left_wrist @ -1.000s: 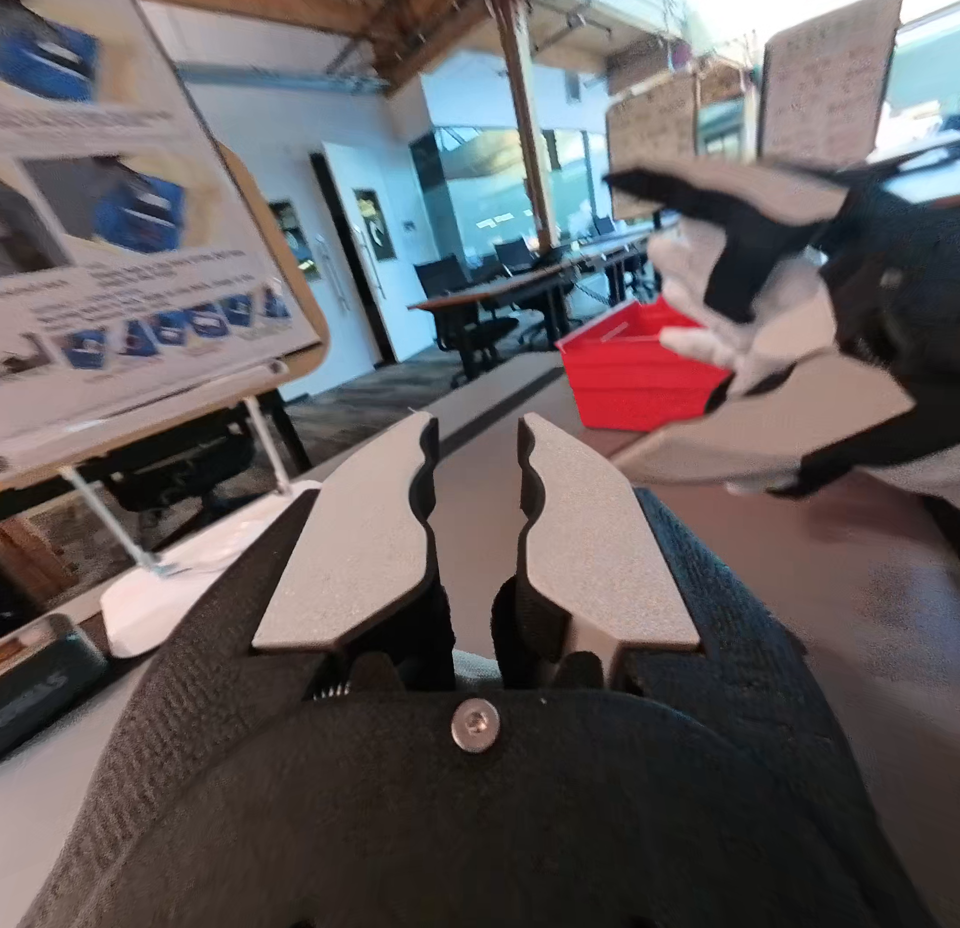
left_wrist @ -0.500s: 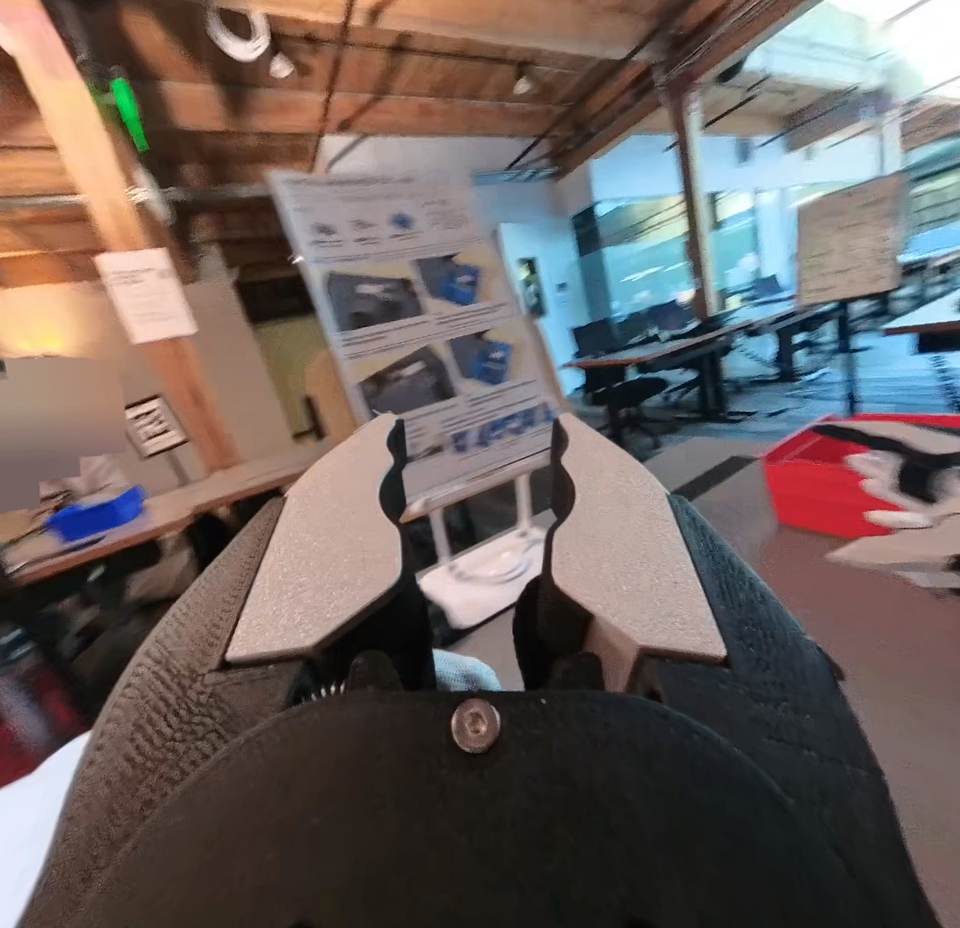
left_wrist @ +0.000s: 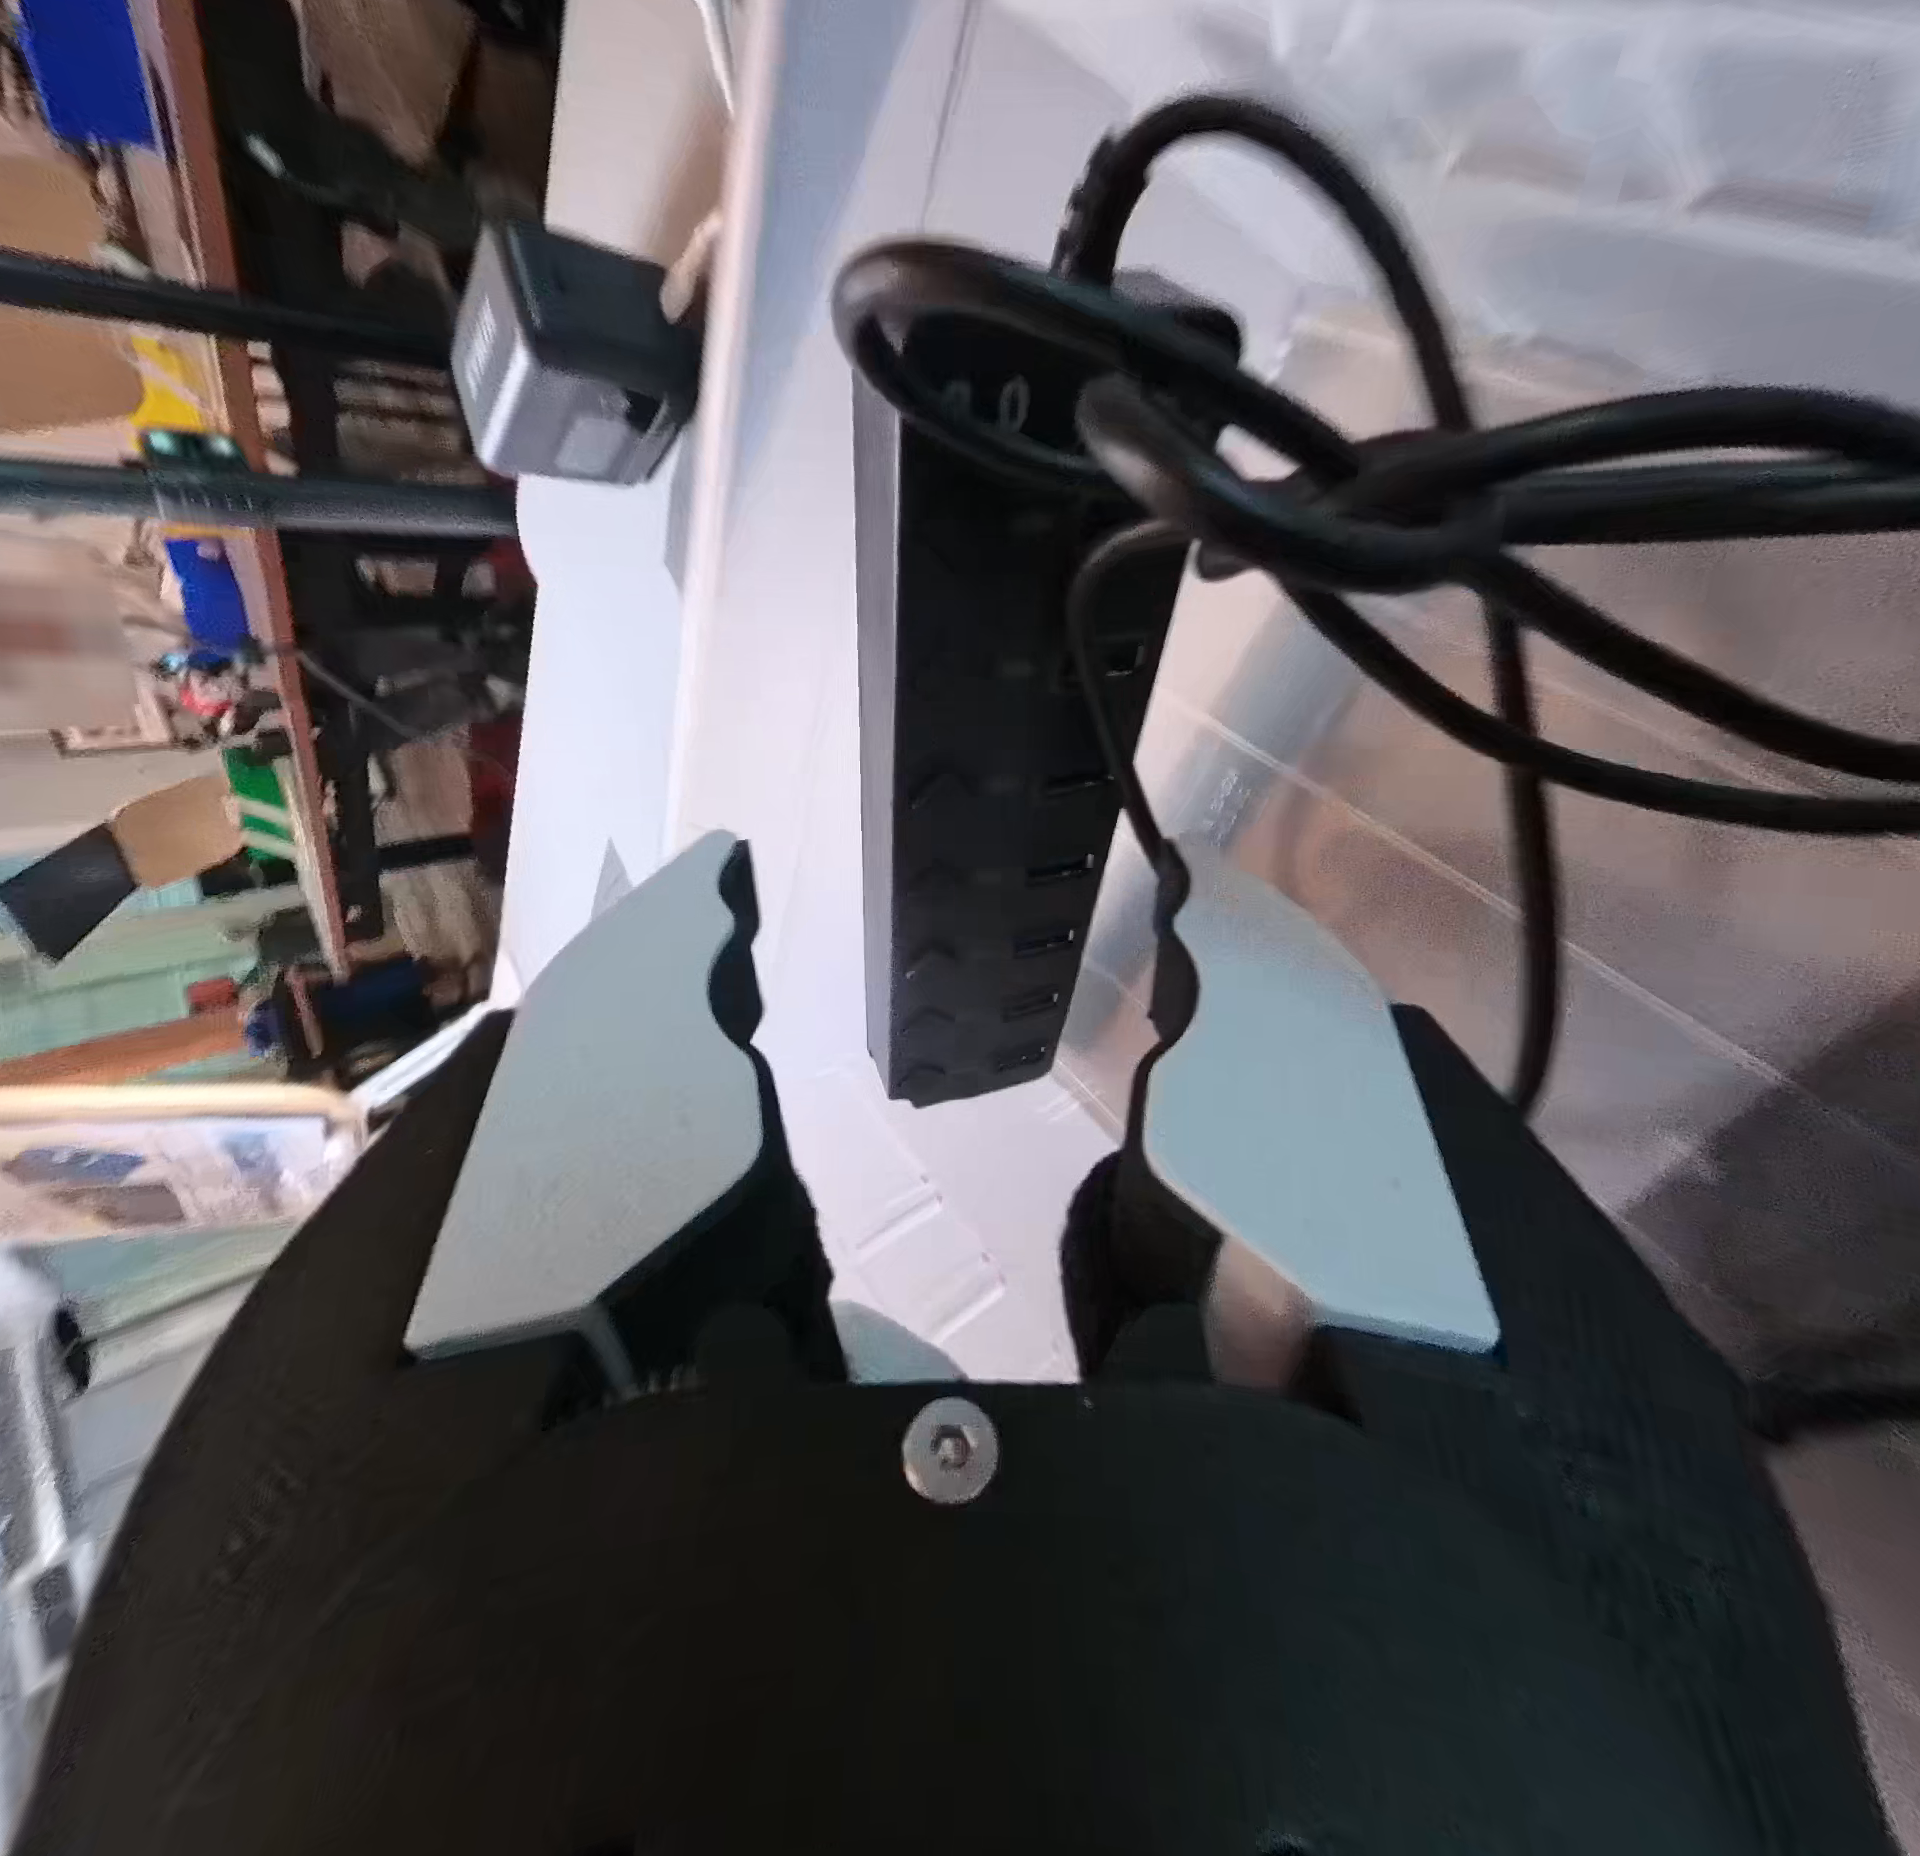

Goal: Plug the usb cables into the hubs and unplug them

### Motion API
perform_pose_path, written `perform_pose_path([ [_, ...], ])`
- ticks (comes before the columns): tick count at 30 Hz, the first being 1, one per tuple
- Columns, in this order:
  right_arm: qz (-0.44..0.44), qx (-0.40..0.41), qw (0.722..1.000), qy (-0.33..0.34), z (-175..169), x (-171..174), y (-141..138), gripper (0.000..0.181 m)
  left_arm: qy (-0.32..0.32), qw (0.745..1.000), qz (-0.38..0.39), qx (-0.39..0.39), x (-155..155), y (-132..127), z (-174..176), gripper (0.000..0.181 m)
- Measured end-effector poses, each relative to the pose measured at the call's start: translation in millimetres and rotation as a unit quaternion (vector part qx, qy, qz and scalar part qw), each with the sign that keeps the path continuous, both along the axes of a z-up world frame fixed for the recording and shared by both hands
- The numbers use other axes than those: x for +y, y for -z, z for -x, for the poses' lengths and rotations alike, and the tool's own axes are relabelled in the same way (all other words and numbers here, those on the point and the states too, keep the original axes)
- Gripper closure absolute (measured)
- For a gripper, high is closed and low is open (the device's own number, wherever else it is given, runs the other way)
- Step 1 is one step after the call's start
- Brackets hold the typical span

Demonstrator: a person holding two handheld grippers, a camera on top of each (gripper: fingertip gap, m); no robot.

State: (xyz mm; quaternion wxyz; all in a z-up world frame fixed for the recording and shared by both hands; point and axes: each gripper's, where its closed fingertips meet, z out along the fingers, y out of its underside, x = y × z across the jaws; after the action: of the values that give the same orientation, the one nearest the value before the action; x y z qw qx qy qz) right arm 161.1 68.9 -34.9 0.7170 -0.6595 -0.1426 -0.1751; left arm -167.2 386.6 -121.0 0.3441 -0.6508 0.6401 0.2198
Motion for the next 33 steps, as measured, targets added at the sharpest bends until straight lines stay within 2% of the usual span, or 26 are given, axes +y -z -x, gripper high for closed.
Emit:
perform_pose_path([
  [1, 0.003, -0.001, 1.000, -0.001, 0.4, 0.6, 1.4, 0.046, -0.016, 1.000, 0.002, 0.015, 5.2, 9.0, 3.4, 0.111],
  [2, 0.007, -0.002, 1.000, 0.000, 0.3, 1.0, 2.8, 0.046, -0.029, 1.000, -0.009, 0.007, 9.8, 16.1, 2.3, 0.105],
  [3, 0.010, -0.003, 1.000, 0.000, 0.2, 1.4, 3.8, 0.047, -0.032, 0.999, -0.029, 0.009, 14.3, 18.7, 1.6, 0.123],
  [4, 0.013, -0.004, 1.000, 0.001, -0.2, 1.7, 5.0, 0.047, -0.039, 0.999, -0.031, 0.011, 15.9, 17.9, 2.3, 0.129],
  [7, 0.022, -0.002, 1.000, -0.001, 0.1, 3.1, 8.4, 0.048, -0.061, 0.998, -0.010, 0.009, 14.7, 20.5, 2.2, 0.130],
  [11, 0.029, -0.006, 1.000, -0.002, 1.1, 3.5, 10.4, 0.049, -0.062, 0.998, -0.033, -0.001, 12.0, 13.4, 3.7, 0.131],
  [14, 0.027, -0.004, 1.000, -0.005, 2.1, 3.7, 9.9, 0.050, -0.052, 0.994, -0.089, -0.047, 8.3, -12.8, 5.1, 0.131],
  [18, 0.033, -0.003, 0.999, -0.010, 4.1, 4.9, 12.0, 0.050, -0.036, 0.972, -0.179, -0.148, -6.3, -82.7, 11.6, 0.131],
  [20, 0.034, -0.005, 0.999, -0.012, 5.2, 5.3, 12.3, 0.050, -0.034, 0.950, -0.218, -0.221, -17.4, -126.7, 17.6, 0.131],
  [23, 0.033, -0.003, 0.999, -0.014, 5.2, 5.2, 11.9, 0.050, -0.020, 0.902, -0.260, -0.344, -41.5, -193.8, 24.4, 0.131],
  [26, 0.034, 0.006, 0.999, -0.017, 4.5, 5.3, 12.5, 0.050, 0.023, 0.843, -0.243, -0.480, -77.2, -247.9, 15.9, 0.131],
  [28, 0.034, 0.022, 0.999, -0.028, 6.1, 5.6, 13.0, 0.051, 0.076, 0.803, -0.186, -0.560, -107.2, -269.4, -5.5, 0.132],
  [30, 0.034, 0.043, 0.997, -0.048, 10.2, 5.7, 13.3, 0.052, 0.129, 0.770, -0.131, -0.611, -138.3, -280.1, -31.6, 0.132],
  [33, 0.020, 0.080, 0.991, -0.102, 23.3, 3.0, 7.4, 0.056, 0.214, 0.708, 0.005, -0.673, -190.0, -273.6, -85.5, 0.131],
])
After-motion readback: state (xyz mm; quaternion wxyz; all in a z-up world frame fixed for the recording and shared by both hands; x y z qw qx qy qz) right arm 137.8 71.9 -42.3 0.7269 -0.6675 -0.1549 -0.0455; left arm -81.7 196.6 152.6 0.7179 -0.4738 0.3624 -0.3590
